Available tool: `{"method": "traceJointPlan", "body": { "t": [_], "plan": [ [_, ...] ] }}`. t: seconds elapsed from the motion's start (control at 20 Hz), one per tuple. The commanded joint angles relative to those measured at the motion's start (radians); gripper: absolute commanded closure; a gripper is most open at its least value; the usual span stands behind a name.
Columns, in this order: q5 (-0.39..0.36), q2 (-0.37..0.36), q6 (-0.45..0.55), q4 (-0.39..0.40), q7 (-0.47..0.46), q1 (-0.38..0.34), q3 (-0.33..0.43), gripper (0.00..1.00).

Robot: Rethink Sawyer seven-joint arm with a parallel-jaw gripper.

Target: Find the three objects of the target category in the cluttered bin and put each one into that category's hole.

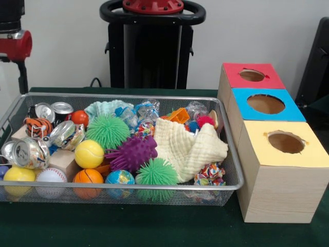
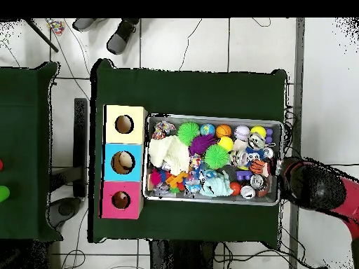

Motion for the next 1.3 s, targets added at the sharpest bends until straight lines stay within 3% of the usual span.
{"method": "traceJointPlan", "body": {
  "t": [0.05, 0.3, 0.75, 1.3],
  "plan": [
    [-0.045, 0.117, 0.103, -0.145, 0.038, 0.070, -0.051, 0.00],
    [-0.035, 0.188, 0.036, -0.162, 0.088, 0.121, -0.080, 0.00],
    [-0.041, 0.197, -0.110, -0.105, 0.172, 0.186, -0.152, 0.00],
    [-0.001, 0.231, -0.189, -0.044, 0.131, 0.162, -0.148, 0.00]
  ]
}}
